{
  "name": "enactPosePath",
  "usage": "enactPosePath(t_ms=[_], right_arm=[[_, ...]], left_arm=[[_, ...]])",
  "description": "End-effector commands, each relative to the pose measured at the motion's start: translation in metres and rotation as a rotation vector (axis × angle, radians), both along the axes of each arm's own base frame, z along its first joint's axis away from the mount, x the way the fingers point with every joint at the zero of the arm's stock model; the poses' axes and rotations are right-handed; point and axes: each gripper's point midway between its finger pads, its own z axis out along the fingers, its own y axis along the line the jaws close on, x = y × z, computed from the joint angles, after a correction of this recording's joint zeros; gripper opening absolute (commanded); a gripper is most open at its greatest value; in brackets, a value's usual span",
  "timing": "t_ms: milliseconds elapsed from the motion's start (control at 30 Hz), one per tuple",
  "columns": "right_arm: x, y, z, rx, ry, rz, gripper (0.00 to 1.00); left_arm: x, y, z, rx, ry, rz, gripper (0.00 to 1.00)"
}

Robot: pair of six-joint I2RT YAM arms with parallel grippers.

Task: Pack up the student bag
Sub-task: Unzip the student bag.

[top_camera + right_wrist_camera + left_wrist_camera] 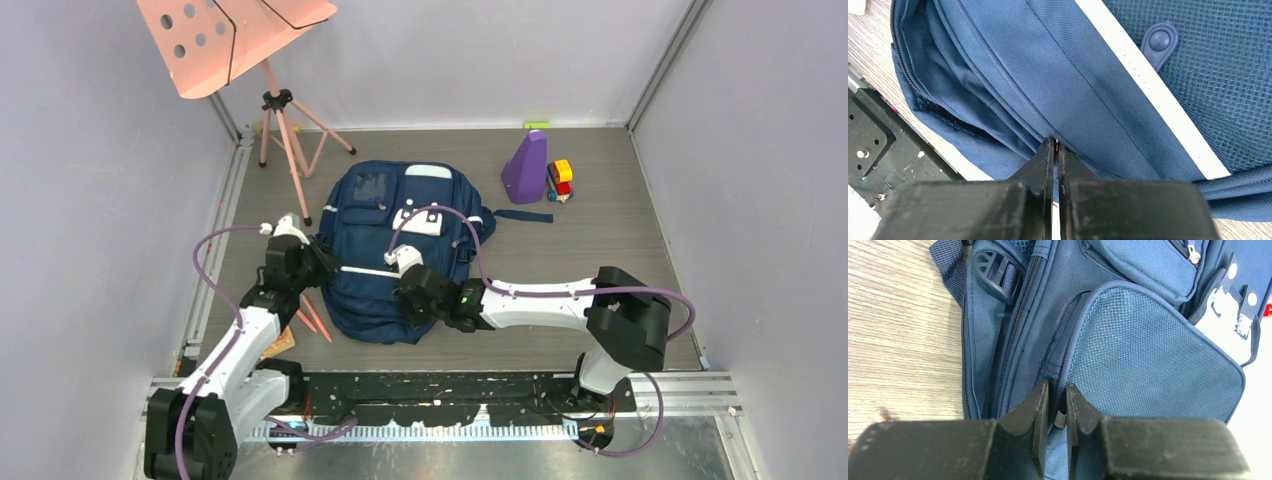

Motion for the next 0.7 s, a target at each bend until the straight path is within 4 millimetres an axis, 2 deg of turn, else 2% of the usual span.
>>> enactPosePath(t_ms=[0, 100, 133, 200, 367, 467, 567, 667], right_arm=[[0.036, 0.029, 0.05, 0.155, -0.136, -0.099, 0.01], [0.043, 0.007, 0.05, 0.129, -0.135, -0.128, 0.01], [0.041, -0.004, 0.042, 0.101, -0.122, -0.131, 0.01], [0.041, -0.023, 0.041, 0.079, -0.111, -0.146, 0.01], [0.039, -0.069, 0.055, 0.055, -0.091, -0.182, 0.01], [0.033, -0.095, 0.054, 0.014, -0.04, -0.184, 0.01], [0.025, -0.11, 0.058, -0.027, -0.02, -0.158, 0.01], [0.012, -0.119, 0.051, -0.087, 0.032, -0.12, 0.01]], left_arm=[[-0.008, -0.028, 0.007, -0.067, -0.02, -0.059, 0.0], [-0.017, -0.045, 0.001, -0.062, 0.001, -0.097, 0.0], [-0.019, -0.053, -0.001, -0.057, 0.005, -0.115, 0.0], [-0.024, -0.069, -0.003, -0.052, 0.009, -0.149, 0.0], [-0.027, -0.11, -0.002, -0.056, 0.001, -0.214, 0.0], [-0.028, -0.138, 0.002, -0.06, -0.007, -0.269, 0.0], [-0.027, -0.161, 0.011, -0.071, -0.027, -0.311, 0.0], [-0.025, -0.173, 0.013, -0.094, -0.035, -0.319, 0.0]])
